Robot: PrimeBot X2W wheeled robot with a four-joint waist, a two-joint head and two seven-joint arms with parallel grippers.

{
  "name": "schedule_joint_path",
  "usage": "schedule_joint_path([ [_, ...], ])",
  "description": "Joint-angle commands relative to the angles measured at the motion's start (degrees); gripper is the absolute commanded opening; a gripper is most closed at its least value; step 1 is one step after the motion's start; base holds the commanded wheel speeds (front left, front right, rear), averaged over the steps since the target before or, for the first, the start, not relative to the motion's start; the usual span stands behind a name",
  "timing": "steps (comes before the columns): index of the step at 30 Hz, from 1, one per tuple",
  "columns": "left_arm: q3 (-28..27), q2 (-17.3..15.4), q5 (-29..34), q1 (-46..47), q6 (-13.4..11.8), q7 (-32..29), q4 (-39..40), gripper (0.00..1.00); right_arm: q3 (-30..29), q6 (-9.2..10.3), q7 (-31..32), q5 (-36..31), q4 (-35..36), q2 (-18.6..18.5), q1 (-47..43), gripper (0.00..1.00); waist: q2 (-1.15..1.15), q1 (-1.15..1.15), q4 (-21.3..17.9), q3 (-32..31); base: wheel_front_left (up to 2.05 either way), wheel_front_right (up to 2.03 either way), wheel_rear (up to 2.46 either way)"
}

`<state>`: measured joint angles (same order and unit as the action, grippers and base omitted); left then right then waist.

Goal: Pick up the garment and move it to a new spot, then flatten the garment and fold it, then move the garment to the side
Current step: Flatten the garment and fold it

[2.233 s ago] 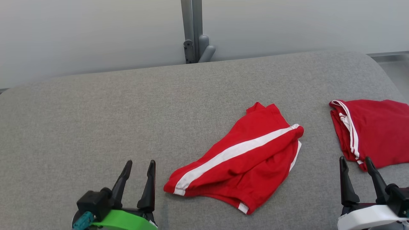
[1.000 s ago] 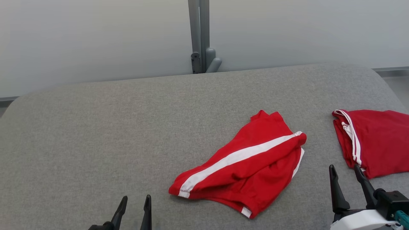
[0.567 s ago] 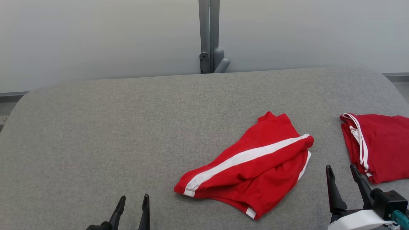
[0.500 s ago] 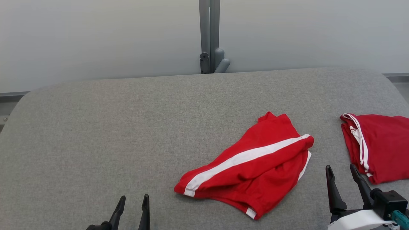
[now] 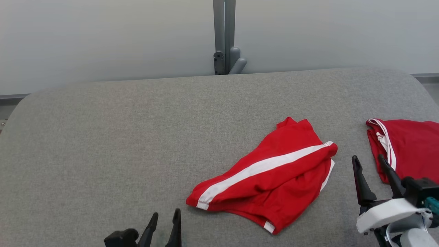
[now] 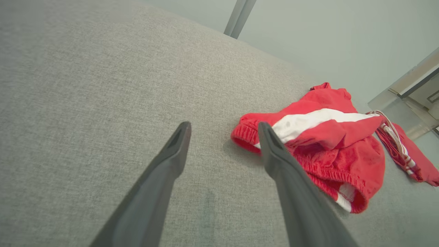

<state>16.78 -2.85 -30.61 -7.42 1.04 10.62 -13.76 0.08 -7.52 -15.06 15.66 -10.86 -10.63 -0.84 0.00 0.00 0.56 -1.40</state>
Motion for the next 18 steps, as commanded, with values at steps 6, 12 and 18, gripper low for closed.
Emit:
schedule_joint_path([
  [6, 4.6, -0.16, -6.44, 3.04, -4.44, -7.61, 3.81, 1.0, 4.4, 0.06, 11.44, 6.27, -6.77, -6.28, 9.44, 1.0, 0.0, 0.0, 0.07, 1.57, 0.0, 0.0, 0.0],
  [12, 7.55, -0.17, -14.68, 5.81, -8.68, -10.66, 7.1, 1.0, 5.99, 0.06, 24.24, 12.3, -12.04, -7.71, 18.3, 1.0, 0.0, 0.0, 0.88, 4.46, 0.0, 0.0, 0.0],
  [18, 10.29, -0.17, -15.91, 9.61, -9.92, -10.69, 6.52, 1.0, 6.65, 0.05, 31.16, 15.39, -16.93, -7.48, 24.3, 1.0, 0.0, 0.0, 2.28, 6.96, 0.0, 0.0, 0.0],
])
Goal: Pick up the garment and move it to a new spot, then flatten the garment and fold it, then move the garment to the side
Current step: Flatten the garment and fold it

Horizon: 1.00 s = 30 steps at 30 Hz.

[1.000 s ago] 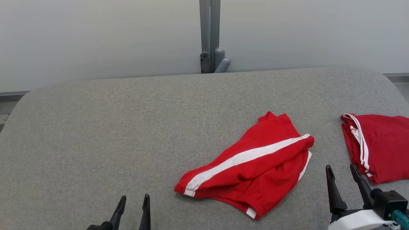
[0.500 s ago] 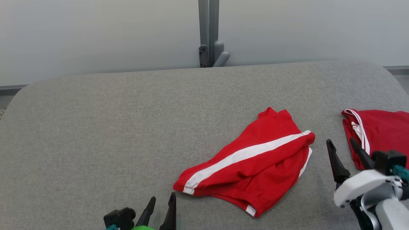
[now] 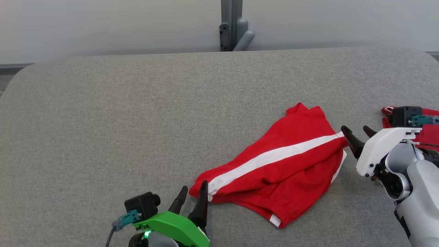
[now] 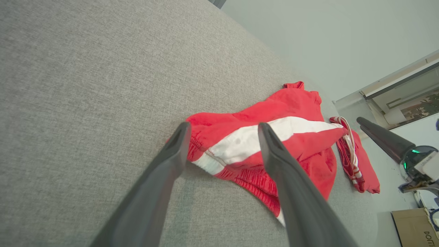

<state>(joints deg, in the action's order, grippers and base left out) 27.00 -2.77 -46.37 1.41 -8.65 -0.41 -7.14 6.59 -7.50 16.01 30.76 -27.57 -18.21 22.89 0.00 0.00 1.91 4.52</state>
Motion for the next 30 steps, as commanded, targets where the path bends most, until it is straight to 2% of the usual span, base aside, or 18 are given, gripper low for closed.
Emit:
schedule_joint_path([
  [1, 0.32, -0.26, -0.18, 1.09, -0.33, 0.47, -0.36, 1.0, 0.33, 0.03, 0.67, 0.6, -0.91, 0.07, 1.19, 1.0, 0.0, 0.0, 1.13, 1.27, 0.0, 0.0, 0.0],
  [6, 1.31, -0.26, -0.68, 1.99, -0.38, 1.42, -1.75, 1.0, 1.18, 0.04, 2.43, 2.93, -3.16, -0.36, 2.56, 1.0, 0.0, 0.0, 1.96, 1.71, 0.0, 0.0, 0.0],
  [10, 1.76, -0.25, -0.97, 2.11, -0.39, 1.62, -2.37, 1.0, 1.85, 0.03, 2.92, 3.85, -4.23, -1.01, 2.56, 0.93, 0.0, 0.0, 2.3, 1.69, 0.0, 0.0, 0.0],
  [15, 2.33, -0.29, -1.12, 2.44, -0.03, 0.73, -2.38, 1.0, 2.63, 0.03, 2.99, 5.31, -5.08, -1.16, 2.71, 0.92, 0.0, 0.0, 2.41, 1.8, 0.0, 0.0, 0.0],
  [18, 2.67, -0.36, -1.11, 2.62, 0.06, 0.45, -2.31, 1.0, 2.96, 0.03, 2.83, 5.76, -5.76, -1.16, 3.24, 0.77, 0.0, 0.0, 2.48, 1.94, 0.0, 0.0, 0.0],
  [21, 2.81, -0.41, -1.07, 2.94, -0.03, 0.28, -2.33, 1.0, 3.38, 0.03, 2.84, 6.35, -6.37, -1.02, 3.34, 0.55, 0.0, 0.0, 2.59, 2.04, 0.0, 0.0, 0.0],
  [26, 3.15, -0.69, -1.38, 2.63, -0.18, -0.4, -2.51, 1.0, 4.23, 0.03, 2.36, 7.02, -7.08, -1.26, 3.36, 0.45, 0.0, 0.0, 2.62, 2.1, 0.0, 0.0, 0.0],
  [28, 3.45, -0.71, -1.91, 2.19, -0.04, -1.22, -2.57, 1.0, 4.5, 0.03, 2.15, 7.31, -7.31, -1.34, 3.48, 0.37, 0.0, 0.0, 2.6, 2.08, 0.0, 0.0, 0.0],
  [30, 3.85, -0.75, -2.77, 1.59, 0.2, -2.55, -2.59, 1.0, 4.74, 0.03, 1.95, 7.55, -7.61, -1.36, 3.42, 0.21, 0.0, 0.0, 2.59, 1.97, 0.0, 0.0, 0.0],
])
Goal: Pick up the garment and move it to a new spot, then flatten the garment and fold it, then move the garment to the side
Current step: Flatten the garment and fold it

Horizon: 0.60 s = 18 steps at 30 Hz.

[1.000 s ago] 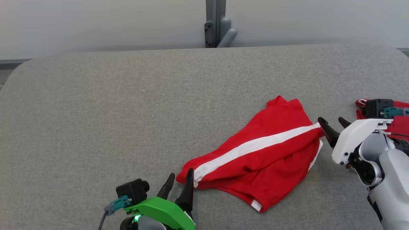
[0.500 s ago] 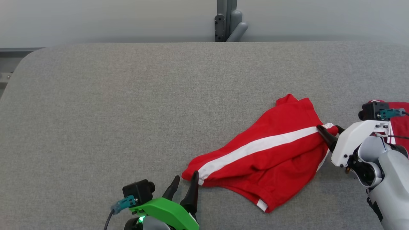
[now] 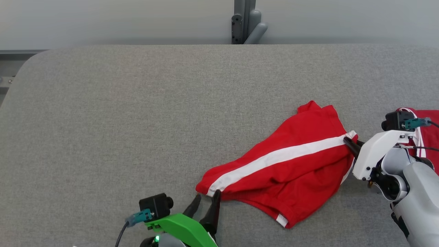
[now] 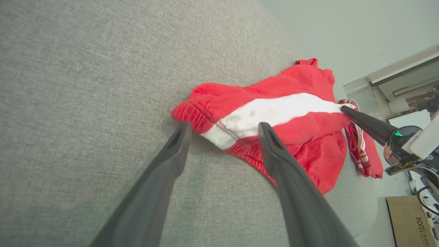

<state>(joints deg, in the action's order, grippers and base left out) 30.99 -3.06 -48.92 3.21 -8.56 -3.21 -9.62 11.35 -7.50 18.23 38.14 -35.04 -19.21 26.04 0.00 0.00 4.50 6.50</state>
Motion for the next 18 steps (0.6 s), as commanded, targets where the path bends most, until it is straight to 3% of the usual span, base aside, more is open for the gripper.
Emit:
schedule_joint_path([
  [1, -0.03, -0.46, -0.4, -0.52, 0.22, -0.42, -0.1, 1.0, 0.13, 0.03, -0.39, 0.27, -0.28, -0.38, 0.2, 0.13, 0.0, 0.0, 0.0, -0.1, 0.0, 0.0, 0.0],
  [3, -0.01, -0.46, -1.48, -0.96, 0.49, -1.45, 0.02, 1.0, 0.52, 0.03, -0.48, 0.64, -0.41, -0.45, 0.1, 0.0, 0.0, 0.0, -0.05, -0.16, 0.0, 0.0, 0.0],
  [12, -1.52, 0.01, -10.32, -0.86, 2.51, -2.35, -1.58, 1.0, 1.53, 0.03, -2.07, 1.3, -0.42, -1.35, 0.82, 0.0, 0.0, 0.0, -0.5, 0.35, 0.0, 0.0, 0.0],
  [18, -0.09, 0.08, -14.37, 1.6, 6.25, -0.84, -4.71, 1.0, 1.89, 0.04, -2.9, 1.73, -0.89, -1.74, 1.52, 0.0, 0.0, 0.0, -0.64, 0.64, 0.0, 0.0, 0.0],
])
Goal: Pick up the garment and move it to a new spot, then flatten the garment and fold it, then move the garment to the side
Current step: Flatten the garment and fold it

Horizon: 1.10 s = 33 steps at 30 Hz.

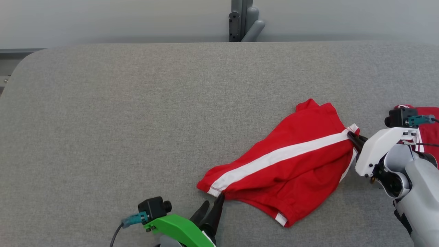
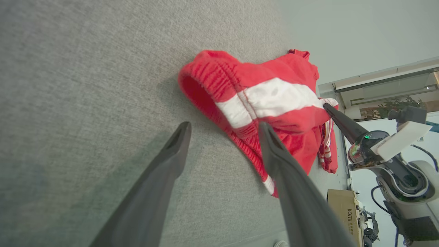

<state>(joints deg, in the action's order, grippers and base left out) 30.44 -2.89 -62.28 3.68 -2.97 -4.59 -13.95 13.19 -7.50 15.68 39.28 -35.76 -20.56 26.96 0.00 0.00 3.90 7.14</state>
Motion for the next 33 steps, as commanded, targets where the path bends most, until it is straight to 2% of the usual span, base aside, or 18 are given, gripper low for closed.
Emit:
schedule_joint_path([
  [1, 0.94, -0.07, -1.5, 1.52, 1.16, 0.97, -0.72, 1.0, 0.16, 0.04, -0.47, 0.66, -0.22, -0.45, 0.61, 0.0, 0.0, 0.0, -0.06, -0.01, 0.0, 0.0, 0.0],
  [5, 3.11, -0.13, -4.35, 3.01, 2.11, 2.52, -2.67, 1.0, 0.54, 0.04, -0.88, 0.97, -0.44, -0.55, 0.99, 0.0, 0.0, 0.0, -0.14, -0.14, 0.0, 0.0, 0.0],
  [16, 5.65, -0.12, -7.47, 7.39, 4.67, 8.02, -8.19, 1.0, 1.43, 0.04, -1.54, 1.55, -1.02, -1.04, 1.16, 0.0, 0.0, 0.0, -0.46, -0.39, 0.0, 0.0, 0.0],
  [22, 5.36, -0.11, -10.48, 8.01, 6.7, 9.11, -8.42, 1.0, 1.58, 0.04, -1.79, 1.82, -1.26, -1.38, 1.01, 0.0, 0.0, 0.0, -0.63, -0.47, 0.0, 0.0, 0.0],
  [33, 6.53, -0.12, -14.98, 9.24, 8.2, 9.65, -9.76, 1.0, 1.93, 0.04, -2.35, 1.99, -1.95, -1.08, 1.35, 0.0, 0.0, 0.0, -1.03, -0.88, 0.0, 0.0, 0.0],
])
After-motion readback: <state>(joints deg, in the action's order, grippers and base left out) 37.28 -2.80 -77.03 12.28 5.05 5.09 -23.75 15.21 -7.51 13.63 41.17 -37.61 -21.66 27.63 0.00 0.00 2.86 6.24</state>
